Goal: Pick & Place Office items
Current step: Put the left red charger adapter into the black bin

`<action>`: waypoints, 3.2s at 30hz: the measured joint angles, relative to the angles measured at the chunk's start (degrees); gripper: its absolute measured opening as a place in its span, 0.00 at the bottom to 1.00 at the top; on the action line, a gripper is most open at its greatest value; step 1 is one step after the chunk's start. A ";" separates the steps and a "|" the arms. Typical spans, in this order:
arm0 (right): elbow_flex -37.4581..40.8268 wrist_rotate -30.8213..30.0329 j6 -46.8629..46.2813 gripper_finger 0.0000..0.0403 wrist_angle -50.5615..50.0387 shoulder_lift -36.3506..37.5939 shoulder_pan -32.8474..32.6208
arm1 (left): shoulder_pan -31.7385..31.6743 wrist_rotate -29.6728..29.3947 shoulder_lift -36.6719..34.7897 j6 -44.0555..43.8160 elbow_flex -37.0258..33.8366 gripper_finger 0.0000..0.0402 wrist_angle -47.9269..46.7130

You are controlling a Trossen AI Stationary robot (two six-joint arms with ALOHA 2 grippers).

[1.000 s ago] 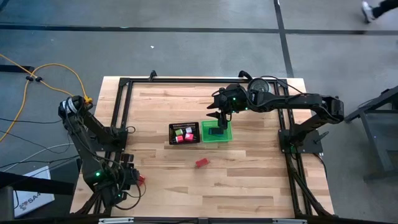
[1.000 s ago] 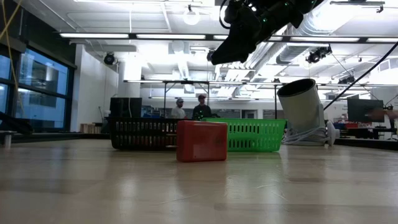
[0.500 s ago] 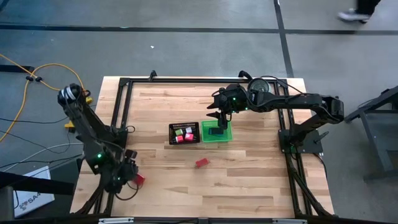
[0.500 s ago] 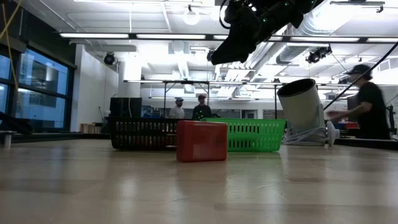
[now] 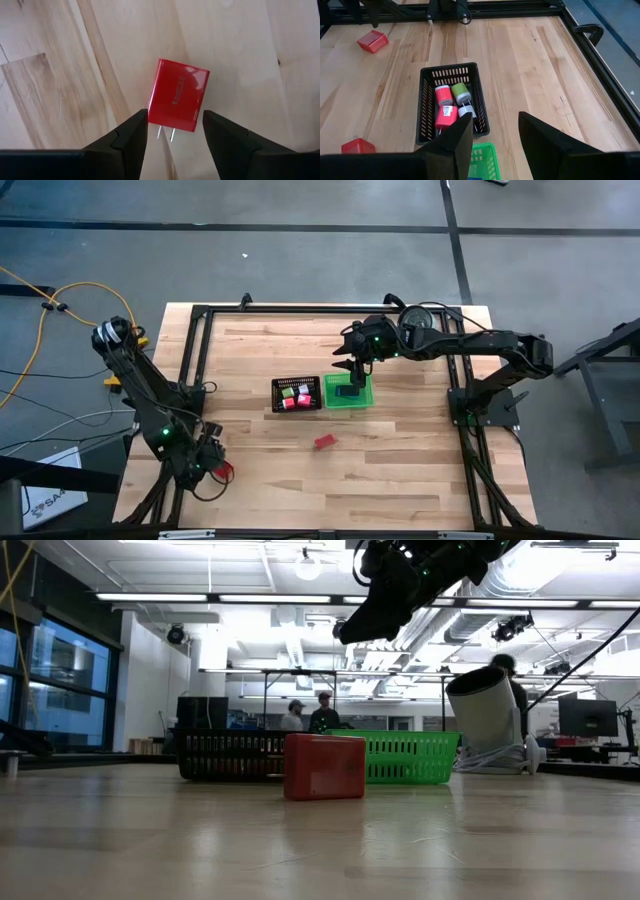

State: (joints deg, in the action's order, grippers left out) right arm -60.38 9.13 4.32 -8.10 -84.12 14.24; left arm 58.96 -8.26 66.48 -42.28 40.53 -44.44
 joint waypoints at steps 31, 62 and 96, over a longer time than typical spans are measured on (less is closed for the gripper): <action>0.02 0.00 0.00 0.36 0.00 0.00 0.00 | 0.20 0.03 6.10 5.04 0.00 0.74 4.64; 0.01 0.00 0.00 0.36 -0.01 0.00 -0.02 | 0.20 0.95 13.75 4.79 -0.04 0.74 6.98; 0.02 0.00 0.02 0.36 0.00 0.01 0.00 | 0.20 0.99 13.73 4.37 -0.04 0.62 6.99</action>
State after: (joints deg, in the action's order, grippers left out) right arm -60.36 9.13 4.33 -8.10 -84.11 14.24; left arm 59.16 -7.27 80.20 -37.91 40.49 -37.44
